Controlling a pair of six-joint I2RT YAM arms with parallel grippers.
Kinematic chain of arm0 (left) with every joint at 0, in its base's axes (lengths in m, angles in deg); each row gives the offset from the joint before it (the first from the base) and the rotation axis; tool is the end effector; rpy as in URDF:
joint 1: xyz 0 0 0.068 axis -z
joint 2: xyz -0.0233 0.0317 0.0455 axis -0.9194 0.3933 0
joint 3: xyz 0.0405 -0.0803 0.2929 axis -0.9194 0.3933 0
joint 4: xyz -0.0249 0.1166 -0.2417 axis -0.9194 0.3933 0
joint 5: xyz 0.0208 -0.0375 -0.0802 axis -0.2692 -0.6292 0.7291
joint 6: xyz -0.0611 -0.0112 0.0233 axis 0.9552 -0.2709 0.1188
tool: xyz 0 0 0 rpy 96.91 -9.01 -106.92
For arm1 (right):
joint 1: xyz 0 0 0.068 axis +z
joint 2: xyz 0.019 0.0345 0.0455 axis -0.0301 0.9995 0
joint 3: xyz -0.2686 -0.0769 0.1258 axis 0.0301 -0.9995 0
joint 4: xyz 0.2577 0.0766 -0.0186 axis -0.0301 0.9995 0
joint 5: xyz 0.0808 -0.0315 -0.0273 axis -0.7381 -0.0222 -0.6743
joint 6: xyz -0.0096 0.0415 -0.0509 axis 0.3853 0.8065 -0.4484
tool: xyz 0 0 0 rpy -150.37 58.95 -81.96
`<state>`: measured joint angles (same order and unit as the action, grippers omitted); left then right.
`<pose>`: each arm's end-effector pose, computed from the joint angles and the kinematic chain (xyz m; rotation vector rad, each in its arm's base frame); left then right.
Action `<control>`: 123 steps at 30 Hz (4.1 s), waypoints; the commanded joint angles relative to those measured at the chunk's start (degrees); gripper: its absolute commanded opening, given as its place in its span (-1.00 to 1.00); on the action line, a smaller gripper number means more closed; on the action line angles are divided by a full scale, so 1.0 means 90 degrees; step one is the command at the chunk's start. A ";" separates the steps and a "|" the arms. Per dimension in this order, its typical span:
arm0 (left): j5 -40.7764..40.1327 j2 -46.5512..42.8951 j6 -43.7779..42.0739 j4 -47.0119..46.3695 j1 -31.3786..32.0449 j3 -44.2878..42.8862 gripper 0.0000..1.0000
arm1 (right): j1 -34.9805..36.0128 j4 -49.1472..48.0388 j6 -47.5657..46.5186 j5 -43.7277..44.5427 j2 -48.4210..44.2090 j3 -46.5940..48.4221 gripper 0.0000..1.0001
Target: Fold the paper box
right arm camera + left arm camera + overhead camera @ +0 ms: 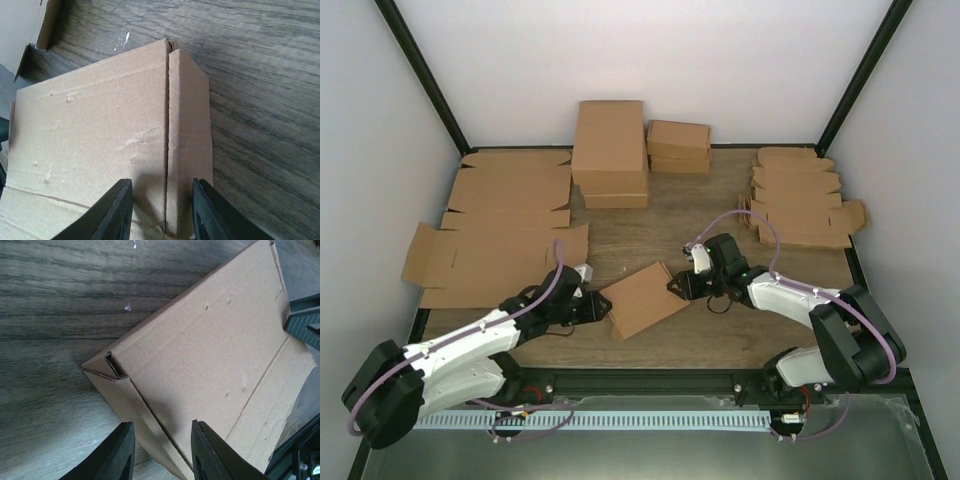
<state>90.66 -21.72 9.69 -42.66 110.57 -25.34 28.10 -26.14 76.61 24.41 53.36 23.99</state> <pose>0.1282 -0.1361 0.1787 0.0015 2.6035 -0.9021 0.2069 0.1473 0.1689 -0.4677 2.5199 0.9592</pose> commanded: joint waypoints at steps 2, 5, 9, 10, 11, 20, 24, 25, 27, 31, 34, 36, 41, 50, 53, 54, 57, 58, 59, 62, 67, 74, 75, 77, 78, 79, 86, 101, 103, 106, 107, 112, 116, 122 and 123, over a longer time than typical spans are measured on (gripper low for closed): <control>0.0271 0.0336 -0.0003 -0.0690 -0.0039 0.0096 -0.37 | 0.0069 -0.0127 -0.0022 0.0346 -0.0046 -0.0058 -0.35; 0.0311 0.0500 -0.0047 -0.0792 -0.0045 0.0101 -0.41 | 0.0065 -0.0107 -0.0026 0.0441 -0.0067 0.0024 -0.35; 0.0475 0.0779 -0.0052 -0.1055 -0.0052 0.0168 -0.48 | 0.0056 0.0187 -0.0021 0.0791 -0.0203 0.0316 -0.43; 0.0525 0.0830 -0.0008 -0.1112 -0.0045 0.0179 -0.50 | 0.0059 0.0268 -0.0003 0.0901 -0.0247 0.0407 -0.44; 0.0600 0.0857 0.0040 -0.1168 -0.0043 0.0172 -0.52 | 0.0058 0.0399 0.0007 0.0997 -0.0303 0.0489 -0.41; 0.0092 0.0045 -0.0242 0.0067 -0.0120 -0.0405 -0.22 | 0.0059 0.1598 0.0585 0.1673 -0.1842 0.0453 0.22; 0.0226 0.0101 -0.0787 0.0597 -0.0544 -0.0928 -0.07 | 0.0063 0.2098 0.1344 0.1373 -0.2725 0.0100 0.25; 0.0274 0.0185 -0.0920 0.0619 -0.0635 -0.1037 -0.03 | 0.0070 0.2200 0.1515 0.1284 -0.2990 -0.0035 0.26; 0.0380 0.0442 -0.1237 0.0589 -0.0785 -0.1259 0.04 | 0.0163 0.2260 0.1888 0.1106 -0.3569 -0.0269 0.27; 0.0783 0.1244 -0.1572 0.0205 -0.0961 -0.1619 0.07 | 0.0182 0.2196 0.2677 0.0580 -0.4008 -0.0704 0.25; 0.1049 0.1934 -0.1836 -0.0023 -0.0981 -0.1948 0.16 | 0.0182 0.2138 0.3127 0.0273 -0.4092 -0.0976 0.27; 0.1346 0.2297 -0.2204 -0.0109 -0.0981 -0.2178 0.32 | 0.0182 0.2094 0.3386 0.0166 -0.4209 -0.1153 0.39; 0.1421 0.3032 -0.2776 0.0167 -0.0981 -0.2705 0.42 | 0.0181 0.1566 0.4091 -0.0377 -0.4533 -0.1822 0.78; 0.1980 0.3902 -0.3017 -0.0161 -0.0981 -0.2794 0.18 | 0.0182 0.0017 0.5058 -0.0924 -0.4605 -0.2826 0.69; 0.2173 0.4209 -0.3124 -0.0211 -0.0984 -0.2881 0.06 | 0.0179 -0.0189 0.4898 -0.1006 -0.4193 -0.2794 0.65; 0.2203 0.4300 -0.3171 -0.0184 -0.0979 -0.2935 0.03 | 0.0184 -0.0280 0.4853 -0.1064 -0.4063 -0.2797 0.63; 0.2536 0.4558 -0.3273 -0.0203 -0.0991 -0.3021 -0.06 | 0.0189 -0.0575 0.4805 -0.1208 -0.3757 -0.2802 0.61; 0.2638 0.4631 -0.3273 -0.0215 -0.0991 -0.3036 -0.09 | 0.0187 -0.0627 0.4808 -0.1211 -0.3724 -0.2791 0.60; 0.2712 0.4711 -0.3248 -0.0246 -0.1000 -0.3038 -0.13 | 0.0187 -0.0661 0.4798 -0.1191 -0.3705 -0.2767 0.59; 0.2917 0.4873 -0.3172 -0.0355 -0.1051 -0.3008 -0.17 | 0.0187 -0.0428 0.4571 -0.1010 -0.3735 -0.2491 0.59; 0.3573 0.5061 -0.2847 -0.0854 -0.1322 -0.2815 -0.24 | 0.0191 0.0037 0.4190 -0.0751 -0.3692 -0.2090 0.60; 0.4023 0.5303 -0.2551 -0.1234 -0.1714 -0.2658 -0.36 | 0.0189 -0.0371 0.4295 -0.0796 -0.3392 -0.2065 0.60; 0.4060 0.5331 -0.2543 -0.1245 -0.1768 -0.2655 -0.40 | 0.0183 -0.0442 0.4319 -0.0808 -0.3343 -0.2065 0.60; 0.4118 0.5368 -0.2529 -0.1256 -0.1866 -0.2651 -0.45 | 0.0184 -0.0542 0.4319 -0.0803 -0.3229 -0.2040 0.60; 0.4160 0.5386 -0.2518 -0.1269 -0.1916 -0.2659 -0.46 | 0.0191 -0.0590 0.4307 -0.0815 -0.3170 -0.2014 0.60; 0.4208 0.5400 -0.2514 -0.1283 -0.1955 -0.2666 -0.47 | 0.0179 -0.0627 0.4288 -0.0809 -0.3087 -0.1982 0.60; 0.4298 0.5698 -0.2608 -0.1168 -0.2053 -0.2826 -0.52 | 0.0184 -0.0913 0.4136 -0.0811 -0.2507 -0.1762 0.60; 0.3903 0.5687 -0.2694 -0.0980 -0.2075 -0.2997 -0.54 | 0.0192 -0.1477 0.3503 -0.1070 -0.0890 -0.0639 0.52; 0.3891 0.5547 -0.2660 -0.0991 -0.2076 -0.2953 -0.54 | 0.0186 -0.1525 0.3440 -0.1042 -0.0696 -0.0526 0.55; 0.3899 0.5449 -0.2646 -0.0969 -0.2070 -0.2920 -0.54 | 0.0187 -0.1600 0.3413 -0.1007 -0.0387 -0.0329 0.49; 0.3897 0.5427 -0.2642 -0.0972 -0.2066 -0.2903 -0.54 | 0.0191 -0.1627 0.3407 -0.1043 -0.0272 -0.0259 0.41; 0.3910 0.5310 -0.2639 -0.0954 -0.2057 -0.2851 -0.53 | 0.0187 -0.1690 0.3393 -0.1170 0.0211 0.0005 0.04; 0.3920 0.5155 -0.2612 -0.0954 -0.2050 -0.2797 -0.53 | 0.0192 -0.1884 0.3415 -0.1241 0.0351 0.0005 -0.07; 0.3871 0.4968 -0.2486 -0.0976 -0.1972 -0.2692 -0.53 | 0.0295 -0.2019 0.3352 -0.1356 0.0775 0.0098 -0.18; 0.3861 0.4962 -0.2471 -0.0968 -0.1939 -0.2695 -0.53 | 0.0354 -0.2022 0.3349 -0.1333 0.0838 0.0130 -0.17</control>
<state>125.54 24.59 -12.83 -51.00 92.16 -50.31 29.76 -44.04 107.76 12.17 58.19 23.10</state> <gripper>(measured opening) 0.234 0.415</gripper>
